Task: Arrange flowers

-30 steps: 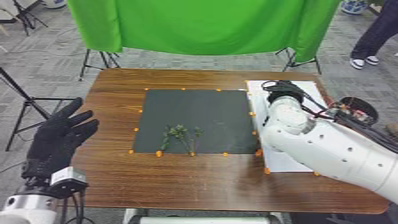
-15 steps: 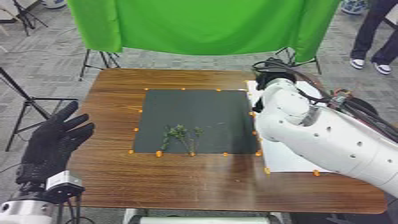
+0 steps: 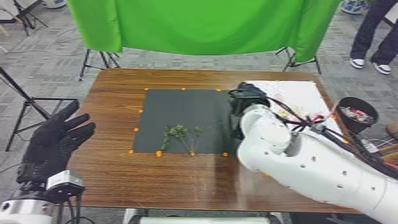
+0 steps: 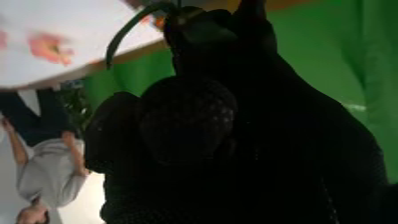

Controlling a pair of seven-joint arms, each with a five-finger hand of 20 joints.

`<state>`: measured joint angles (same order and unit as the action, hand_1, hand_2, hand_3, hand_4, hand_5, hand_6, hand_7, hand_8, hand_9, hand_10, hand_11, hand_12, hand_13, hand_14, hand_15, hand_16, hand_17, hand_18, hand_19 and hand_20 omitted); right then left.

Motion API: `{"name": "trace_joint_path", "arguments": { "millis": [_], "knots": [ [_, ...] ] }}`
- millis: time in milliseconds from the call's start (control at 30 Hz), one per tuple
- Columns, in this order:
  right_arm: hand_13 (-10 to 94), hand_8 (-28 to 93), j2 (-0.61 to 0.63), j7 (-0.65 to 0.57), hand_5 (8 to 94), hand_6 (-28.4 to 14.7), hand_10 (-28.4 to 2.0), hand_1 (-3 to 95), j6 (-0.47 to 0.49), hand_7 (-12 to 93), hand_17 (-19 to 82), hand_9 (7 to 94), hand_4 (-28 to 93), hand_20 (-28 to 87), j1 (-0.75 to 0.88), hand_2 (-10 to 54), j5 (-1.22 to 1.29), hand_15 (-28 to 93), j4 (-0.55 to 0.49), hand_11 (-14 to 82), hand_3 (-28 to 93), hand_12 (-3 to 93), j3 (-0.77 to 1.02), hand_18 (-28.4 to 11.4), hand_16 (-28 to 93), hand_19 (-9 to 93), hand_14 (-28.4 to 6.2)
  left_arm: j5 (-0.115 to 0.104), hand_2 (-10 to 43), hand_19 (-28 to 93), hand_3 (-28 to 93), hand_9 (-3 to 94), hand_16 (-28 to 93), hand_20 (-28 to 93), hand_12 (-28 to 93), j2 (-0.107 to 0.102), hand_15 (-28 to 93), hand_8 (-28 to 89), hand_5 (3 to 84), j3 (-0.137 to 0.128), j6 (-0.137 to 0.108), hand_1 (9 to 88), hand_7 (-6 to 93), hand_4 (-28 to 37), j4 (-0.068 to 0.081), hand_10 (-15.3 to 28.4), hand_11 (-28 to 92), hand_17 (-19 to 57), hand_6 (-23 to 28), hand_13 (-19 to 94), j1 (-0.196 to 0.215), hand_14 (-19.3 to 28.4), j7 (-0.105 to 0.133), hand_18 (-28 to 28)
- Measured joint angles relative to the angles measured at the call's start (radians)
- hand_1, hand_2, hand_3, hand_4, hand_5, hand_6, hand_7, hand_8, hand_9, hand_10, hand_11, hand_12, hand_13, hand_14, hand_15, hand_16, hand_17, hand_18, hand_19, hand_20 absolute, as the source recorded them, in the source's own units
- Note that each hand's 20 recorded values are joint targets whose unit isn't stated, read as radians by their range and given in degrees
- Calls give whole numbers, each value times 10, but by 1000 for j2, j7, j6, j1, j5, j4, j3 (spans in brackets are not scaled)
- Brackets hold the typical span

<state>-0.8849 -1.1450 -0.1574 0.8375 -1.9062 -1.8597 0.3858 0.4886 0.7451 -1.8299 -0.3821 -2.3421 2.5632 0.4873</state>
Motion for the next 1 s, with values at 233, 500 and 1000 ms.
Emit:
{"name": "trace_joint_path", "arguments": {
  "millis": [233, 500, 1000],
  "knots": [
    [931, 219, -2, -2, 844, -62, -110, 586, 11, 180, 669, 937, -283, 304, 35, -82, -1, 583, -26, 303, 764, 200, -22, -121, 182, 932, -27, 1, 62, 521, 642, 305, -111, 32, 117, -1, 542, -73, 357, 0, 1, 302, 89, -197, 1, 190, 256, -71, 90, 201, -3, 266, -6, 269],
    [930, 217, -8, 1, 843, -61, -110, 586, 39, 180, 666, 937, -283, 298, 60, -81, 7, 578, -35, 297, 764, 201, -44, -125, 182, 932, -32, 0, 62, 521, 642, 305, -111, 31, 117, -8, 542, -73, 357, 5, 1, 302, 90, -197, 3, 189, 257, -71, 90, 200, -7, 265, -4, 268],
    [933, 204, -21, 3, 844, -58, -111, 584, 81, 180, 665, 937, -283, 293, 98, -83, 17, 572, -59, 296, 763, 199, -62, -129, 183, 932, -33, -10, 62, 520, 643, 305, -111, 32, 116, -21, 542, -73, 358, 6, -1, 303, 89, -197, 3, 190, 255, -71, 90, 200, -9, 266, 3, 268]
  ]
}}
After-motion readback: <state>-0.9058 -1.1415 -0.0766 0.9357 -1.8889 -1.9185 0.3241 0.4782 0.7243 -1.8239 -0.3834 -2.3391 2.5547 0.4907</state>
